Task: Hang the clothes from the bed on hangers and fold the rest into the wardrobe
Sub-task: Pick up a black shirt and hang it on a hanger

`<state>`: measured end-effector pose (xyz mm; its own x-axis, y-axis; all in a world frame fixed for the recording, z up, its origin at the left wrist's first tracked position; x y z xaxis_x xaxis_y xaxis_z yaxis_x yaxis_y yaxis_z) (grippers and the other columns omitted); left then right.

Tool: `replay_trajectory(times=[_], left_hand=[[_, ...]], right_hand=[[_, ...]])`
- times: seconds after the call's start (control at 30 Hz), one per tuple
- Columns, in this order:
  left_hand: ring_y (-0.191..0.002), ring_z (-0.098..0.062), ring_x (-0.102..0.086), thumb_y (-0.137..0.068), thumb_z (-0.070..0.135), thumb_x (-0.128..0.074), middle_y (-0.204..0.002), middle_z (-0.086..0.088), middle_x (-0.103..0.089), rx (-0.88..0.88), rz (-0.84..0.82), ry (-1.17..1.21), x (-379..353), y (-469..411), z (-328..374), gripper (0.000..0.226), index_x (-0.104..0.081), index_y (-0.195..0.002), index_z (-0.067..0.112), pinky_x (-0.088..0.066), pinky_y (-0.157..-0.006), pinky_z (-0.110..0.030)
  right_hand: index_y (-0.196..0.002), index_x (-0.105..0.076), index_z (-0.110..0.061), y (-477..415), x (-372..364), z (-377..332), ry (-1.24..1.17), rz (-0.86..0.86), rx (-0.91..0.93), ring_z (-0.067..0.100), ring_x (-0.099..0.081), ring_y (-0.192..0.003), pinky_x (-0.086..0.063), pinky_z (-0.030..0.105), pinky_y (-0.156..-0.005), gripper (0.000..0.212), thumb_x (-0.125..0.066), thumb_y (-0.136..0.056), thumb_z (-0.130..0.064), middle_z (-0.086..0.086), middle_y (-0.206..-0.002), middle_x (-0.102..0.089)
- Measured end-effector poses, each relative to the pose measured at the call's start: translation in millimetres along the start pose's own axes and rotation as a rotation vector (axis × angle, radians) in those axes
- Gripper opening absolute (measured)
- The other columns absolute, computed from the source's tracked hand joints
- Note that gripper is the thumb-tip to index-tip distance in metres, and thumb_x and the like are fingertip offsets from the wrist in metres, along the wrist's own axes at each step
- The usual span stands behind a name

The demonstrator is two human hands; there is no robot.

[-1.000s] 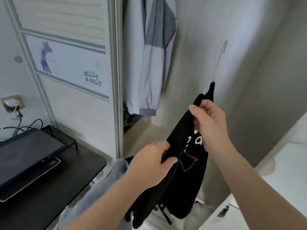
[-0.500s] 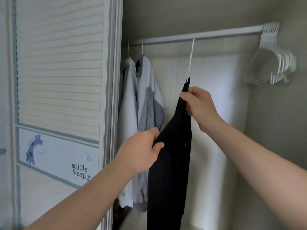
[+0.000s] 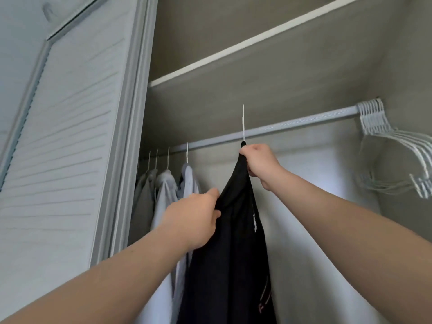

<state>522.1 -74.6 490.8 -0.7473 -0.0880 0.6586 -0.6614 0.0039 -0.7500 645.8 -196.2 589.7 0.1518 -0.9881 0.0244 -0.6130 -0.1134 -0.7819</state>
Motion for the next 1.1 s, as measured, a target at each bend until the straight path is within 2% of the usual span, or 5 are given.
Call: replay_trajectory(times=[0.2, 0.47, 0.73, 0.93, 1.1], left_hand=[[-0.065, -0.022, -0.048, -0.103, 0.029, -0.046, -0.076, 0.002, -0.046, 0.003, 0.033, -0.066, -21, -47, 9, 0.015, -0.038, -0.094, 0.021, -0.031, -0.053, -0.034], [-0.070, -0.025, -0.052, -0.101, 0.028, -0.047, -0.074, 0.004, -0.046, -0.029, -0.009, -0.141, -54, -56, 5, 0.015, -0.035, -0.094, 0.023, -0.034, -0.054, -0.034], [-0.084, -0.026, -0.061, -0.089, 0.017, -0.057, -0.088, 0.001, -0.056, 0.082, -0.198, -0.047, -66, -25, -15, 0.025, -0.033, -0.094, 0.024, -0.048, -0.066, -0.038], [-0.086, -0.024, -0.057, -0.085, 0.015, -0.053, -0.085, 0.006, -0.051, 0.139, -0.281, -0.072, -68, -10, -30, 0.018, -0.038, -0.084, 0.026, -0.044, -0.068, -0.034], [-0.078, -0.026, -0.055, -0.085, 0.012, -0.050, -0.082, 0.003, -0.051, 0.191, -0.246, -0.098, -62, -5, -46, 0.023, -0.035, -0.078, 0.028, -0.038, -0.058, -0.032]], right_hand=[[-0.083, -0.051, -0.009, -53, 6, 40, -0.066, 0.020, -0.147, 0.024, -0.044, -0.068, -0.032, 0.030, -0.055, 0.007, -0.057, -0.086, -0.011, 0.011, -0.079, -0.048], [-0.077, -0.053, -0.010, -51, -11, 59, 0.023, -0.129, -0.143, 0.013, -0.038, -0.037, -0.034, 0.016, -0.039, 0.014, -0.059, -0.086, -0.019, 0.009, -0.071, -0.053], [-0.091, -0.053, -0.005, -2, -41, 44, 0.544, -0.414, 0.062, 0.031, -0.072, -0.055, -0.054, 0.034, -0.041, 0.028, -0.064, -0.089, -0.030, 0.021, -0.082, -0.071], [-0.076, -0.060, 0.006, 3, -64, 42, 0.661, -0.393, 0.087, 0.038, -0.069, -0.051, -0.063, 0.048, -0.059, 0.022, -0.052, -0.083, -0.013, 0.023, -0.060, -0.068], [-0.071, -0.056, -0.001, -5, -92, 42, 0.679, -0.349, 0.224, 0.033, -0.067, -0.046, -0.061, 0.040, -0.054, 0.019, -0.051, -0.085, -0.013, 0.017, -0.057, -0.065]])
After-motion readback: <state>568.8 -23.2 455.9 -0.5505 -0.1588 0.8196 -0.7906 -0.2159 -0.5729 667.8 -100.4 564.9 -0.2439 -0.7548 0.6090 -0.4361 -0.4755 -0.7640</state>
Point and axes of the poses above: each hand's wrist, its own y-axis away from the middle knuckle, its own x-axis out of the back of the hand, z = x × y, the point moved 6 cm from there along -y, towards the middle knuckle
